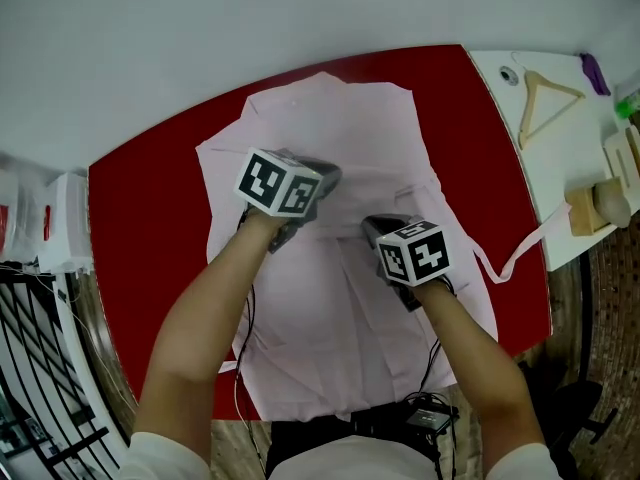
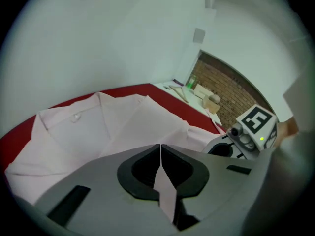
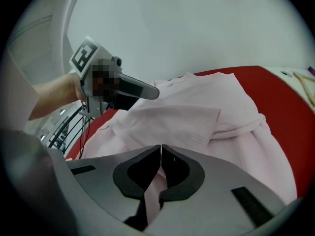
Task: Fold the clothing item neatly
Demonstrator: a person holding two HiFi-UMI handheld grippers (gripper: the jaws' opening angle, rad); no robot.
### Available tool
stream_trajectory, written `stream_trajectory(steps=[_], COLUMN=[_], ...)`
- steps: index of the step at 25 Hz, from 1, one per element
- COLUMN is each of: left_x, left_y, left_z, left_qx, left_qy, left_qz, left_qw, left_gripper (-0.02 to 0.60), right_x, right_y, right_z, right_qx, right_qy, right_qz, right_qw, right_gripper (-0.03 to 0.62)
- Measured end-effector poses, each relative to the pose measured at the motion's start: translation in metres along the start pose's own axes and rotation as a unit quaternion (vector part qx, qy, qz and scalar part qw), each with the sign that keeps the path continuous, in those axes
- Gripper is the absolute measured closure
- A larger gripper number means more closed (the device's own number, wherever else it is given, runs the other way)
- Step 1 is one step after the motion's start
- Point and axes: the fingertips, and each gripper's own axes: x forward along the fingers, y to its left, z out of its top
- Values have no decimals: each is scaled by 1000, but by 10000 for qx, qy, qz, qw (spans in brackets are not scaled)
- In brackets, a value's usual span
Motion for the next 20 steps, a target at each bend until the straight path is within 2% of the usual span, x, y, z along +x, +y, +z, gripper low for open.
stream_trajectory(steps=[3,5,9,14,17,20], left_x=[32,43,49,40,20,-9], left_y=[7,18,30,28,15,1], left_z=[-9,-15,-17,-12,1,10], left_qx=[62,4,-233,-621,-752,-899], left_qy=[591,817,813,324,-286,-975], left_qz=[50,194,242,110,-57,-181], left_qw=[9982,9965,9961,9975,9967,9910], left_gripper=[568,568,569,571,571,571], right_x=[1,1,1,-1,-12,-23], right_y=[-3,-5,-4,-2,-5,-9], right_z=[-8,-12,-15,-12,-6,-5], right_qx=[7,-15,-94,-124,-62,-64], right_qy=[103,152,185,2,-352,-579], right_qz=[-45,-87,-134,-51,6,42], right_qw=[9999,9998,9997,9999,9994,9983], right_gripper=[576,576,576,574,574,574])
